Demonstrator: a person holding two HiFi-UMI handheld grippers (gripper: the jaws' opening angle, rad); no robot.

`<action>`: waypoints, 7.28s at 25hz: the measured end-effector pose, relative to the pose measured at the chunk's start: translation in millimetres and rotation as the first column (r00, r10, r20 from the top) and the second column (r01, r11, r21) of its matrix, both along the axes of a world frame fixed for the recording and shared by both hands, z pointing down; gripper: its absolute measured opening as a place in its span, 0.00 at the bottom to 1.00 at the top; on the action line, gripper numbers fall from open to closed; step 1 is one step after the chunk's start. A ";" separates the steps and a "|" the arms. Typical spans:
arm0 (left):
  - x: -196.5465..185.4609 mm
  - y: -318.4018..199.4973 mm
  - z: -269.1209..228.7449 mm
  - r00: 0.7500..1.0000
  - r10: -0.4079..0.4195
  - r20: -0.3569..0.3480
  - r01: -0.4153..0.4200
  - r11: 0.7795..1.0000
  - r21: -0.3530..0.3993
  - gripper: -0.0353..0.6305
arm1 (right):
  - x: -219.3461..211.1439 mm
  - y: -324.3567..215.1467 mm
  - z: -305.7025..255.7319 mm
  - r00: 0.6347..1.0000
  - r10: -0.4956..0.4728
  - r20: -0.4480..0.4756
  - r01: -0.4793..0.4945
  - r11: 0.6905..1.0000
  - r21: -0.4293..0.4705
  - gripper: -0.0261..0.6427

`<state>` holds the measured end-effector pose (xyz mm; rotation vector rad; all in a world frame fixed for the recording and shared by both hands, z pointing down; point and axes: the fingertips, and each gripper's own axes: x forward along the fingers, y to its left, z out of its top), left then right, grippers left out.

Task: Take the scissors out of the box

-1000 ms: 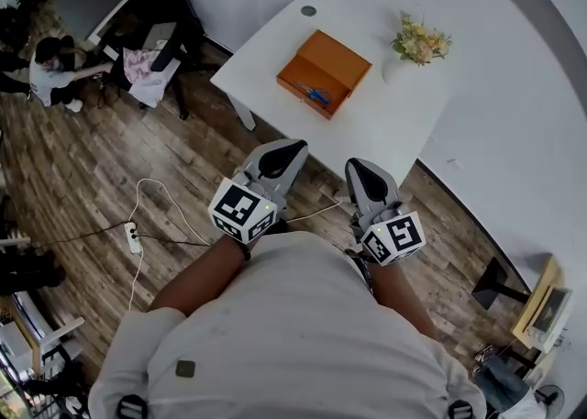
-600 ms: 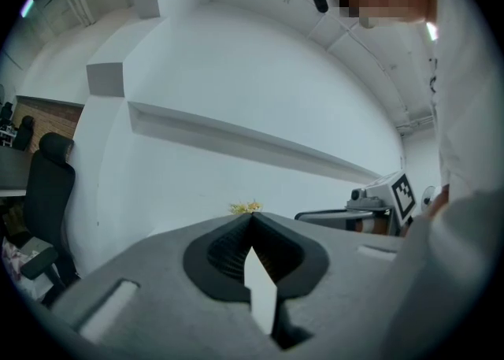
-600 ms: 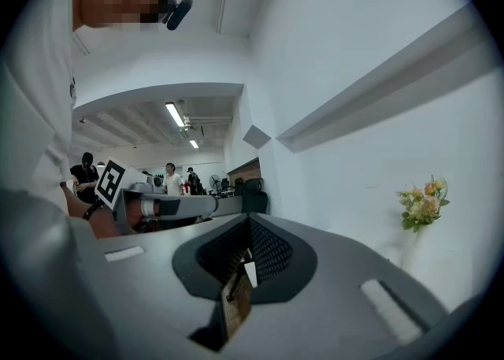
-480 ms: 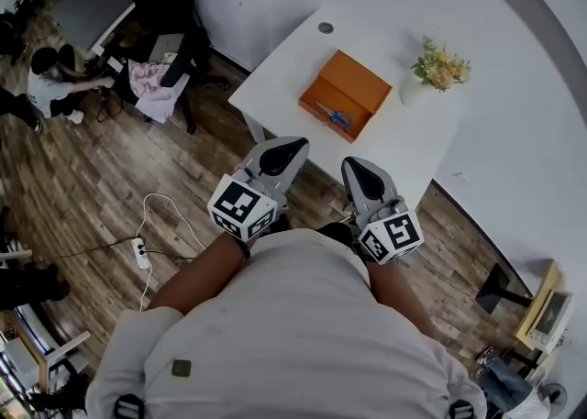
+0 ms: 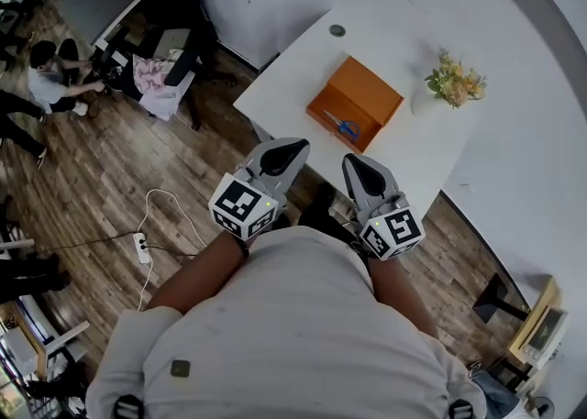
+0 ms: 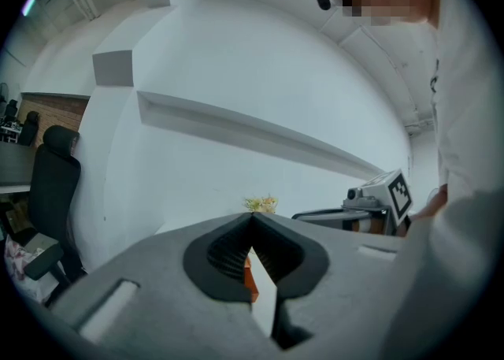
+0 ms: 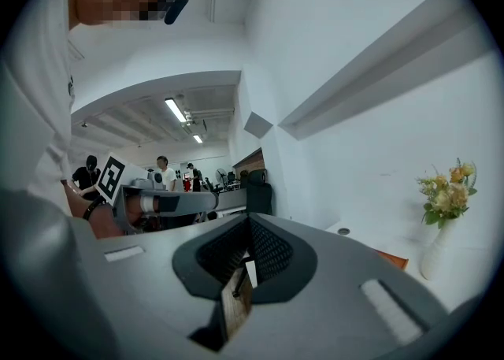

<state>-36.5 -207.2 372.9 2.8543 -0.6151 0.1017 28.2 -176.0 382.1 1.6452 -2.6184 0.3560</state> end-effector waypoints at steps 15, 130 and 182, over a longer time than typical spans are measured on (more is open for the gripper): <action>55.0 -73.3 41.6 0.998 -0.023 0.063 0.028 0.995 -0.094 0.06 | 72.9 -79.6 56.2 0.993 -0.059 -0.099 0.042 0.985 -0.169 0.06; 8.7 2.6 51.8 0.991 0.072 0.114 -0.065 0.996 -0.067 0.06 | 30.6 -4.4 71.5 0.901 0.038 -0.432 -0.155 0.959 -0.238 0.19; 114.2 236.2 32.8 0.988 -0.087 0.125 0.096 0.993 -0.065 0.06 | 149.2 242.1 54.7 0.954 -0.128 -0.270 0.075 0.978 -0.197 0.19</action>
